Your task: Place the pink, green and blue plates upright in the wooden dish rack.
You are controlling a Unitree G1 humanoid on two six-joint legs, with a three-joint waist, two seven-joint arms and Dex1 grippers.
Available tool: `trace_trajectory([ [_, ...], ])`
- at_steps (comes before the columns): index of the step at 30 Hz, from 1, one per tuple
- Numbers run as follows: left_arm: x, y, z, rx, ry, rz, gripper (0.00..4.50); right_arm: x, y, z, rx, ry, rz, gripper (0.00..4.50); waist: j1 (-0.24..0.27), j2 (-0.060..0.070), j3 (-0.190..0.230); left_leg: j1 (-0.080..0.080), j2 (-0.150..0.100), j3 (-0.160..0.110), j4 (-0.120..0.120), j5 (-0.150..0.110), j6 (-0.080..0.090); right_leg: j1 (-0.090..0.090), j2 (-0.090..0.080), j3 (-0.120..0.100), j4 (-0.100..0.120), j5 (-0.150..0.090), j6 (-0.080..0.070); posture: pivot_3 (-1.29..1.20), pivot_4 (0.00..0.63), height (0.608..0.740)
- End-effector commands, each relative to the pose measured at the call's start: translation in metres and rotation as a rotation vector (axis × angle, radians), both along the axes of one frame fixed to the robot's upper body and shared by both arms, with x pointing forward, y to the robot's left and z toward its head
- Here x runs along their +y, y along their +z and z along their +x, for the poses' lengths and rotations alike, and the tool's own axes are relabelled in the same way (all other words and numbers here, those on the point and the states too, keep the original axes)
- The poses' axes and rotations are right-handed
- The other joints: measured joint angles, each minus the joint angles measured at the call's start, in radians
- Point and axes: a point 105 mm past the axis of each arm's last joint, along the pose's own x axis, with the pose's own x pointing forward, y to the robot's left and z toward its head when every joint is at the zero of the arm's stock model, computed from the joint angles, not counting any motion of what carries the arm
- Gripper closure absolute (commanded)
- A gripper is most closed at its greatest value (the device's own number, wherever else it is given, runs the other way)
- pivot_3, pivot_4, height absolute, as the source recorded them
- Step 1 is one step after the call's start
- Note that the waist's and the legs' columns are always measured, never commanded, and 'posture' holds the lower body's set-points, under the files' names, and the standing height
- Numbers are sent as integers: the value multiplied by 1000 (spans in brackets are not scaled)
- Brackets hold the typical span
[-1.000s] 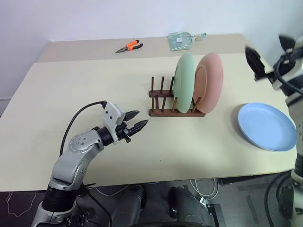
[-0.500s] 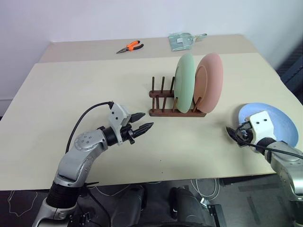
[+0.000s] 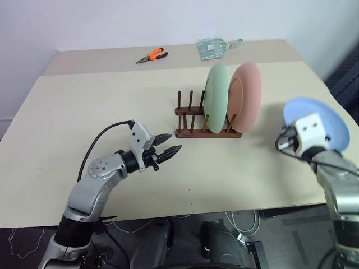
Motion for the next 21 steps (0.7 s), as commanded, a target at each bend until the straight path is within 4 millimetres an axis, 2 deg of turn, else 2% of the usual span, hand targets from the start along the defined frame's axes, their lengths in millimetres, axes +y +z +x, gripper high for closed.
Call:
trace_trajectory([
  [1,13,13,7,-75,63,-5,2030,37,105,-27,-380,224,187,4475,-2,0,0,0,0,0,0,0,0,0,0,0,0,0,0,0,150,729],
  [2,16,13,9,-83,81,-2,2030,47,121,-34,-424,311,268,4475,-1,-1,0,0,0,-1,-1,0,0,0,0,0,0,0,0,0,150,729],
  [5,29,10,14,-113,139,33,2030,78,155,-58,-478,587,467,4475,9,-2,-1,0,0,-4,-1,0,0,0,1,-2,-1,0,0,0,150,729],
  [7,43,7,19,-124,208,41,2030,111,168,-72,-460,812,643,4475,11,-2,-1,-1,0,-3,-1,-1,1,0,0,-2,-1,0,0,0,150,729],
  [9,53,6,23,-128,254,34,2030,135,171,-81,-407,950,759,4475,10,-2,0,-1,-1,-3,-1,-1,1,0,-1,-1,-1,0,-1,0,150,729],
  [12,66,-1,25,-124,302,54,2030,166,163,-85,-289,1083,942,4475,8,-1,-1,-1,0,-3,-1,-1,1,-1,0,-1,0,0,-1,0,150,729],
  [15,76,-7,24,-122,334,73,2030,186,150,-83,-160,1140,1071,4475,2,-1,-1,-1,-1,-3,-2,-1,1,-2,0,-1,0,0,-1,0,150,729],
  [18,86,-10,25,-129,382,85,2030,205,127,-66,-6,1097,1172,4475,-2,-1,-1,-1,-1,-3,-1,-1,1,-2,0,-1,0,0,0,0,150,729],
  [21,90,-12,25,-139,405,92,2030,211,107,-47,83,1000,1231,4475,-12,-1,-1,0,-1,-3,-1,0,1,-2,0,-1,1,0,0,0,150,729],
])
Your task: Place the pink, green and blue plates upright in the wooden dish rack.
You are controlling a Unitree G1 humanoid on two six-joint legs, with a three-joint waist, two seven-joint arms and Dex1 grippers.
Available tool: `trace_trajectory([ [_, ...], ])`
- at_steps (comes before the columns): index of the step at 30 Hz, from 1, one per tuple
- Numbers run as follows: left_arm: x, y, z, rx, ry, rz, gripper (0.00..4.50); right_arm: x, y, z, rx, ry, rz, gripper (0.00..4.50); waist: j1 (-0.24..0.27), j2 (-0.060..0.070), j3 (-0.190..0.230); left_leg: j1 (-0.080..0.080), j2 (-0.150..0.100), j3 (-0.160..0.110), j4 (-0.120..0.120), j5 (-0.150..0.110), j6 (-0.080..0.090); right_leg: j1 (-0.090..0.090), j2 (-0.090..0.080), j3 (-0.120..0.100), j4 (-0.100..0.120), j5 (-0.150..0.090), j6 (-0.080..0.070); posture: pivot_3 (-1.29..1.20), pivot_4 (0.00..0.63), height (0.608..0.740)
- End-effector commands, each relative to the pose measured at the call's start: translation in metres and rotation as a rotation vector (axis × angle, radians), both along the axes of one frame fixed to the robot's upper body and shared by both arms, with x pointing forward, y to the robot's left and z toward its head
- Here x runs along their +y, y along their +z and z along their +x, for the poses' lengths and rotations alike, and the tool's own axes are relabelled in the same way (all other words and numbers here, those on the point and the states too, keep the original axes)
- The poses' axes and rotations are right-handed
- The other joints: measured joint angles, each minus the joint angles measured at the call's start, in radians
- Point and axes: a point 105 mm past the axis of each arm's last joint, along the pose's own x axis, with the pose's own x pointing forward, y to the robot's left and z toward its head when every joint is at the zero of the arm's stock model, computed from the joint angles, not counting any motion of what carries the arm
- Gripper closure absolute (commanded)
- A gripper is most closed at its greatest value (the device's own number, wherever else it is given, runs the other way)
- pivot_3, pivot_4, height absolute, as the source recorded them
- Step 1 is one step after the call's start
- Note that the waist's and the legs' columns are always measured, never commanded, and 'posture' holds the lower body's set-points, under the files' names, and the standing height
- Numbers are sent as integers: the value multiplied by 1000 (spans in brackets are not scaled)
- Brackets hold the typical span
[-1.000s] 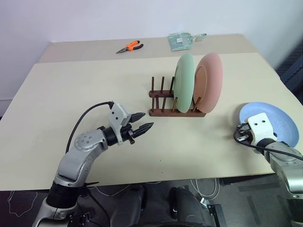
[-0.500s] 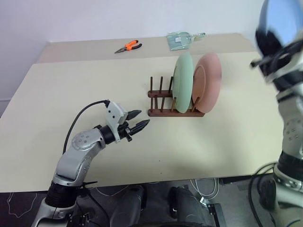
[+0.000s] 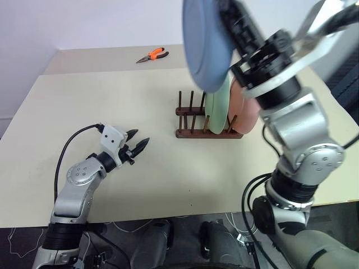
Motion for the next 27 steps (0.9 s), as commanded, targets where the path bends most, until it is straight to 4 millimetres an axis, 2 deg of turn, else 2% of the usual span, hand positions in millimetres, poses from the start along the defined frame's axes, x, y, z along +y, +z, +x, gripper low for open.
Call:
trace_trajectory([
  [1,7,12,0,-70,33,16,2030,3,-14,15,104,-25,18,4475,-5,0,0,0,0,0,0,0,0,0,0,0,0,0,0,0,150,729],
  [6,4,9,-2,-64,34,12,2030,14,-31,23,181,-36,-2,4475,-10,1,0,0,0,0,-2,0,-1,-1,1,0,1,0,0,0,150,729],
  [12,-2,7,-4,-56,18,5,2030,19,-39,31,237,-56,-2,4475,-19,1,0,0,1,0,-2,0,-1,-1,2,1,1,0,0,0,150,729],
  [20,-6,6,-5,-48,2,5,2030,17,-32,32,225,-67,10,4475,-27,1,0,0,1,0,-2,0,-1,-1,3,1,1,0,0,0,150,729],
  [27,-12,6,-7,-44,-20,-10,2030,18,-50,54,315,-132,-48,4475,-28,1,0,0,1,0,-2,0,-1,-1,4,1,1,0,0,0,150,729],
])
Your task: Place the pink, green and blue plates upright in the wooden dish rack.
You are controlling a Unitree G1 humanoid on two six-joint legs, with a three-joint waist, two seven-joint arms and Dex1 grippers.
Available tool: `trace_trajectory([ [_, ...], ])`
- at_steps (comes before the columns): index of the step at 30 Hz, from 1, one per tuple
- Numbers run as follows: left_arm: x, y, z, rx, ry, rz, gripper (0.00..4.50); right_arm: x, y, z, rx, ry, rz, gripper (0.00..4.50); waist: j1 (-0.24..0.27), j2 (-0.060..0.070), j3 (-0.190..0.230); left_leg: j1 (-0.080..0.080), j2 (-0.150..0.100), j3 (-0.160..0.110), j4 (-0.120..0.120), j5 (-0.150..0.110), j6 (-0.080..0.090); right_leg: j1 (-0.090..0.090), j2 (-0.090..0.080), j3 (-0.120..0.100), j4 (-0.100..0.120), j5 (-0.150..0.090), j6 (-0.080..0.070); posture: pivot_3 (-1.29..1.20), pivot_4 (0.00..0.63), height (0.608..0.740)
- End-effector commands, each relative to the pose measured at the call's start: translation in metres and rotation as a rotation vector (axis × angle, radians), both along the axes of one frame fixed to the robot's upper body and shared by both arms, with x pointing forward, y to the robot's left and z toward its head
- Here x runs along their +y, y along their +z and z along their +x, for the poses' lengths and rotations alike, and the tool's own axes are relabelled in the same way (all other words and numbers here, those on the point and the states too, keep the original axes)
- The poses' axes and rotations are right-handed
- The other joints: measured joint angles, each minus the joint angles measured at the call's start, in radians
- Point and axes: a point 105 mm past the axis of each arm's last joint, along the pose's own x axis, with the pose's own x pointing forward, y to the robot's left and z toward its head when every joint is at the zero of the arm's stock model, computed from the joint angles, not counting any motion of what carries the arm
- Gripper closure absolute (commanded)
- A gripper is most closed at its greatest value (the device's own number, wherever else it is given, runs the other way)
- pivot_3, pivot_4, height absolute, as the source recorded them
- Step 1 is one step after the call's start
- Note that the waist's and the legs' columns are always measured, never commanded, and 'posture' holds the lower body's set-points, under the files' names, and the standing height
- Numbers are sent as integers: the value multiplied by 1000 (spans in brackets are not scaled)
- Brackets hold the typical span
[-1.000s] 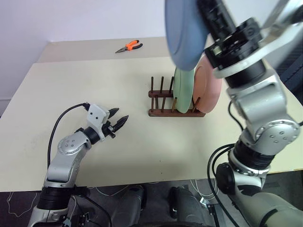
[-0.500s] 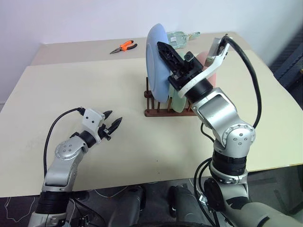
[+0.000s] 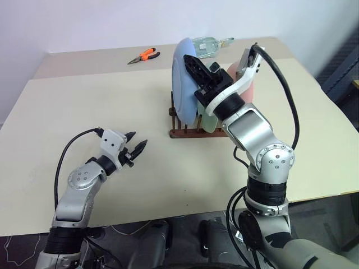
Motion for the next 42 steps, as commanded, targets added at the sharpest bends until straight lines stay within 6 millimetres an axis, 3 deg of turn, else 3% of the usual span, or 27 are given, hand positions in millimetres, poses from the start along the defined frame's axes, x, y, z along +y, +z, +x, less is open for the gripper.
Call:
trace_trajectory([
  [1,-8,11,-5,-37,-38,-12,2030,2,4,6,-1,-20,-22,4475,0,0,0,0,0,0,0,0,0,0,0,0,0,0,0,0,150,729],
  [7,-30,9,-20,7,-161,-31,2030,7,-7,20,38,-31,-118,4475,0,0,0,0,0,0,0,0,0,0,0,0,0,0,0,0,150,729],
  [10,-33,7,-21,17,-168,-35,2030,8,-6,20,24,-28,-135,3618,0,0,0,0,0,0,0,0,0,0,0,0,0,0,0,0,150,729],
  [16,-38,6,-22,26,-179,-38,2030,12,9,14,-127,-52,-263,628,0,0,0,0,0,0,0,0,0,0,0,0,0,0,0,0,150,729],
  [23,-43,6,-23,30,-191,-43,2030,1,46,-2,-453,-99,-449,628,1,0,0,0,0,0,0,0,0,0,0,0,0,0,0,0,150,729],
  [26,-43,7,-23,23,-181,-40,2030,-29,69,-14,-639,-183,-514,628,5,0,0,-1,0,0,1,0,0,1,0,0,-1,0,0,0,150,729],
  [29,-31,8,-19,13,-133,-30,2030,-89,79,-18,-698,-312,-607,628,15,-1,0,-2,0,0,1,0,0,1,-2,-1,-2,0,0,0,150,729],
  [30,-23,6,-18,16,-111,-18,2030,-120,70,-15,-664,-375,-707,628,25,-1,0,-2,-1,0,1,0,0,1,-3,-1,-3,0,0,0,150,729],
  [32,-12,3,-17,20,-81,4,2030,-165,51,-15,-598,-453,-878,628,34,-2,-1,-2,-1,0,2,-1,1,3,-3,-3,-4,0,1,0,150,729],
  [35,9,-2,-12,26,-24,44,2030,-220,-3,-21,-432,-481,-1075,628,42,-2,-1,-2,-1,1,2,-1,2,3,-5,-3,-4,-1,1,0,150,729],
  [38,22,-9,-11,37,6,82,2030,-242,-54,-30,-301,-423,-1177,628,35,2,-1,-2,0,3,2,-1,2,2,-5,-2,-4,-1,1,0,150,729],
  [40,29,-12,-11,48,17,96,2030,-244,-87,-35,-234,-357,-1243,628,25,3,-1,-1,0,3,2,-1,2,3,-5,-1,-3,-1,1,0,150,729],
  [42,30,-14,-12,52,18,100,2030,-240,-107,-37,-220,-305,-1279,628,20,3,-1,-1,0,3,3,-1,2,2,-5,-1,-3,-1,0,0,150,729],
])
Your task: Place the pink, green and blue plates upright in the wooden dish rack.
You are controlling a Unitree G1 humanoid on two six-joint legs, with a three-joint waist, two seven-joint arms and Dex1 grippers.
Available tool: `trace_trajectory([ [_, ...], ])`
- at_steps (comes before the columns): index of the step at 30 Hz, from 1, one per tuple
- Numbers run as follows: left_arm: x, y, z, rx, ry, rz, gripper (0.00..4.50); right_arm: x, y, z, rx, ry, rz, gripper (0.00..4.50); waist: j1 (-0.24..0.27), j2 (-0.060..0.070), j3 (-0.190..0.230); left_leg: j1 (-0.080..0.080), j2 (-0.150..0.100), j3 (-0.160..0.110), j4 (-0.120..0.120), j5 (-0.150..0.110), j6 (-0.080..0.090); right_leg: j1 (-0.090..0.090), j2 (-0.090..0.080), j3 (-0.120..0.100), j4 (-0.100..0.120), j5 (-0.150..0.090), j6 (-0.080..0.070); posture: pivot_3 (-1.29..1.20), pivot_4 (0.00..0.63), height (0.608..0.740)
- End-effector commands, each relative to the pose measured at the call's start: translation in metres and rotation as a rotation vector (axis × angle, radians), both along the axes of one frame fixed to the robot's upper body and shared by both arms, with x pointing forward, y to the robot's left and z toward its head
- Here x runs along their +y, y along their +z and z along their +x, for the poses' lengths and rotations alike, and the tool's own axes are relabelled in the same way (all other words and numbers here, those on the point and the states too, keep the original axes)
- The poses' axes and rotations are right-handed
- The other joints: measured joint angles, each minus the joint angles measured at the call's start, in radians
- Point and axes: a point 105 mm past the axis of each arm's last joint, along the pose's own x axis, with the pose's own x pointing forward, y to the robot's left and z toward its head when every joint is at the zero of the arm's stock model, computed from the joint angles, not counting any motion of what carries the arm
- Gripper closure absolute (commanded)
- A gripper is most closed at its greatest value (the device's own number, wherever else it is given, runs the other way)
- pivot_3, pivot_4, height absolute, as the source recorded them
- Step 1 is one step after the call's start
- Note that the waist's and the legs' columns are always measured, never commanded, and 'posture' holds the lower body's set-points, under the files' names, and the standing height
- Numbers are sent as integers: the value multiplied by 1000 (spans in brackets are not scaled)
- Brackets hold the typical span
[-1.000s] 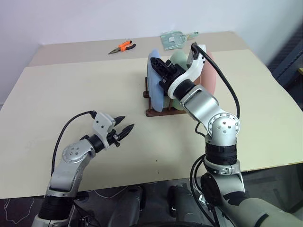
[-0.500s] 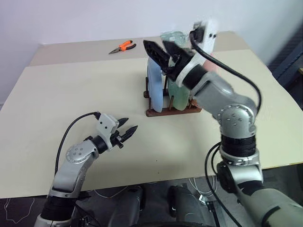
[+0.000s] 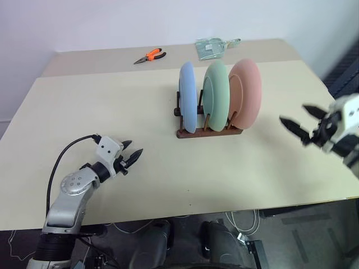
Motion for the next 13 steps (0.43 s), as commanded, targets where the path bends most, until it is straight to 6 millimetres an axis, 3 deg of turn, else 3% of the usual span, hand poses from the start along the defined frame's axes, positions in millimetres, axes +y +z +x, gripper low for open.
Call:
trace_trajectory([
  [1,8,8,-1,-40,9,21,2030,12,-8,-1,-33,64,-77,628,-5,0,0,0,0,0,0,0,0,0,0,0,0,0,0,0,150,729],
  [13,8,2,-15,-12,29,-2,2030,33,-30,18,-29,138,-63,628,5,-1,0,-1,-1,0,0,0,0,0,-1,0,-1,0,1,0,150,729],
])
